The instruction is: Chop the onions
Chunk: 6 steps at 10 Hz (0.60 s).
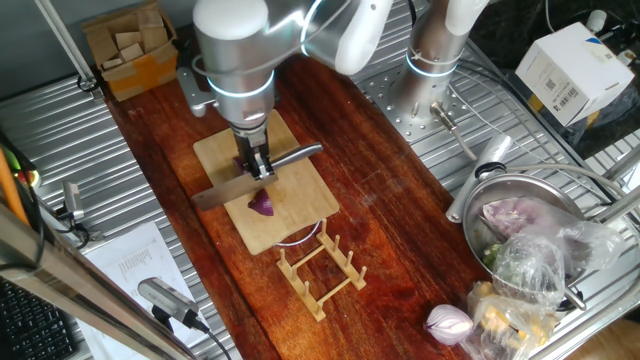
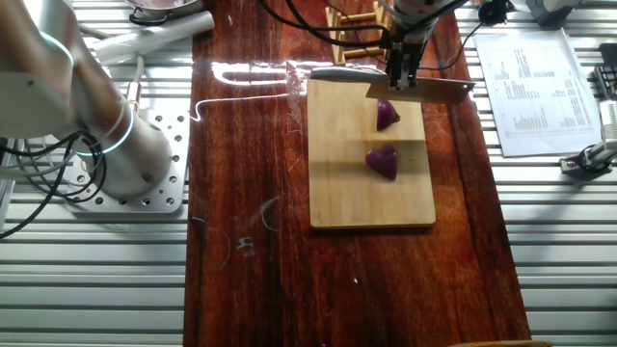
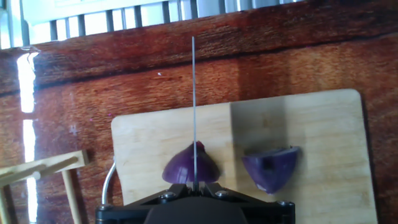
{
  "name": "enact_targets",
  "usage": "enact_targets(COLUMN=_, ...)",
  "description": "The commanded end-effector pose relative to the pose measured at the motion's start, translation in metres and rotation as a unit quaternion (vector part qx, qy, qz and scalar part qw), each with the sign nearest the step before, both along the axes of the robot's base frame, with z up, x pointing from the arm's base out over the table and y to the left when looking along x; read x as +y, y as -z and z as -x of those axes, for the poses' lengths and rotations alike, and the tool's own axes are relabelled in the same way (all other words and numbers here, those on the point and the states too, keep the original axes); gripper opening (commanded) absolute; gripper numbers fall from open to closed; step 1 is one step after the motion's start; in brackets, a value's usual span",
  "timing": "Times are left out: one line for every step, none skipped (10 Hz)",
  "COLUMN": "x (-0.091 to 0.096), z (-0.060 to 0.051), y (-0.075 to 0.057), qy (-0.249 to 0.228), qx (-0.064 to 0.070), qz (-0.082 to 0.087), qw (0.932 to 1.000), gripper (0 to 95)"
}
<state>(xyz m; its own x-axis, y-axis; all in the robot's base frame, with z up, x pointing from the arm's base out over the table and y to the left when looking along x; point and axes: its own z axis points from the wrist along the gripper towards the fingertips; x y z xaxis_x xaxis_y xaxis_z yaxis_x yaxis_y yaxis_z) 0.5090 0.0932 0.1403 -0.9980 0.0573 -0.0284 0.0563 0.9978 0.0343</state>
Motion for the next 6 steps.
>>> enact_targets(x=-0.0006, z=0.0009, y=-0.0006, qy=-0.001, qx=0.001, qz=-0.002, qw=1.0000, gripper=0.0)
enact_targets(x=-0.0010, z=0.0023, y=-0.0001, qy=-0.003, qx=0.000, qz=-0.003, qw=1.0000, gripper=0.0)
enact_targets(x=-0.0011, z=0.0022, y=0.0006, qy=-0.003, qx=0.001, qz=-0.003, qw=1.0000, gripper=0.0)
enact_targets(x=-0.0005, z=0.0018, y=0.0020, qy=-0.002, qx=-0.001, qz=-0.005, qw=1.0000, gripper=0.0)
enact_targets(x=0.0001, z=0.0015, y=0.0024, qy=-0.003, qx=-0.003, qz=-0.006, qw=1.0000, gripper=0.0)
enact_targets(x=0.0006, z=0.0014, y=0.0027, qy=-0.004, qx=-0.003, qz=-0.006, qw=1.0000, gripper=0.0)
